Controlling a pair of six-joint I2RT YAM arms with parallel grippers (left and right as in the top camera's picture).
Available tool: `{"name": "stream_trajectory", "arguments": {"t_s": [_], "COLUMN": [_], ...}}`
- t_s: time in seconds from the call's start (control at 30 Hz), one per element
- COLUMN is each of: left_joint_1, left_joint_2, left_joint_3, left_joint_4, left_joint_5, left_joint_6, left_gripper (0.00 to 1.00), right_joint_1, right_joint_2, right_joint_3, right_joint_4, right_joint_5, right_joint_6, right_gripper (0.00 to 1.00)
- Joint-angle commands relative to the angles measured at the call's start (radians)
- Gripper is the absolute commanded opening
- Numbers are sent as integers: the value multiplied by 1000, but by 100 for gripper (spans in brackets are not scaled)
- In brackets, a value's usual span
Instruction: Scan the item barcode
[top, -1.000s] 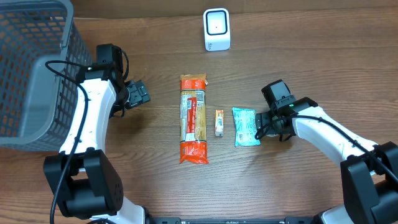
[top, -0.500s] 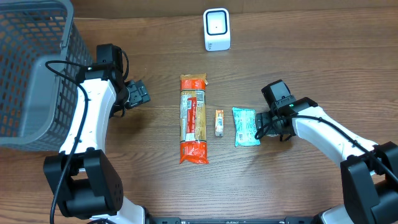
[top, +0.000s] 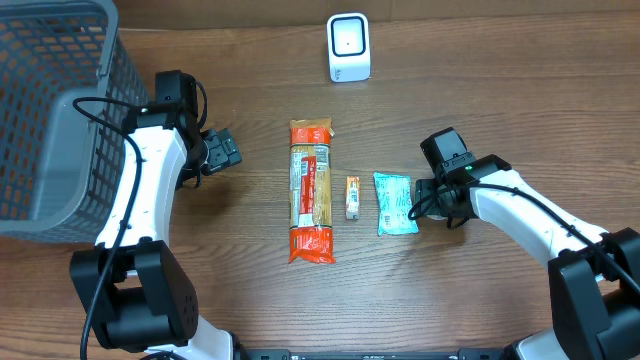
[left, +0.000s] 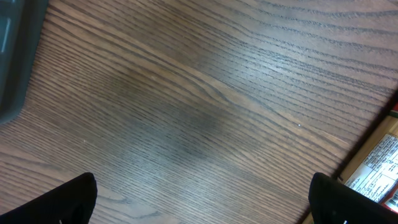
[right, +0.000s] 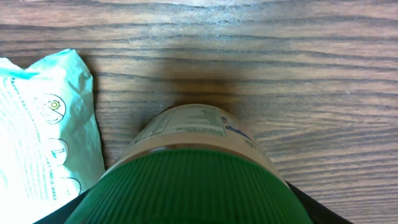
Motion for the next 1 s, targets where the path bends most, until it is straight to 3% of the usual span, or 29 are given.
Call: {"name": "stream_trajectory", "arguments": {"t_s": [0.0, 0.13, 0.27, 0.37, 0.43, 0.53, 0.8, 0.97], "left_joint_1": [3, 3, 3, 3, 3, 3, 3, 3], "left_joint_2": [-2, -2, -2, -2, -2, -2, -2, -2], "left_joint_3": [8, 8, 8, 8, 8, 8, 8, 8], "left_joint_4": [2, 2, 2, 2, 2, 2, 2, 2], "left_joint_5": [-9, -9, -9, -9, -9, -9, -9, -9], "left_joint_6": [12, 12, 12, 12, 12, 12, 12, 12], "left_gripper": [100, 100, 100, 100, 100, 100, 100, 100], "right_joint_1": [3, 3, 3, 3, 3, 3, 3, 3], "right_joint_2": [3, 3, 3, 3, 3, 3, 3, 3], "right_joint_3": [31, 30, 30, 30, 30, 30, 30, 30], "right_joint_4": [13, 12, 14, 17, 17, 19, 51, 32], "right_joint_5": [0, 0, 0, 1, 4, 3, 11, 11], "right_joint_6": [-63, -124, -163, -207, -206, -140, -119, -119], "right_gripper": [72, 64, 65, 74, 88, 100, 100, 73]}}
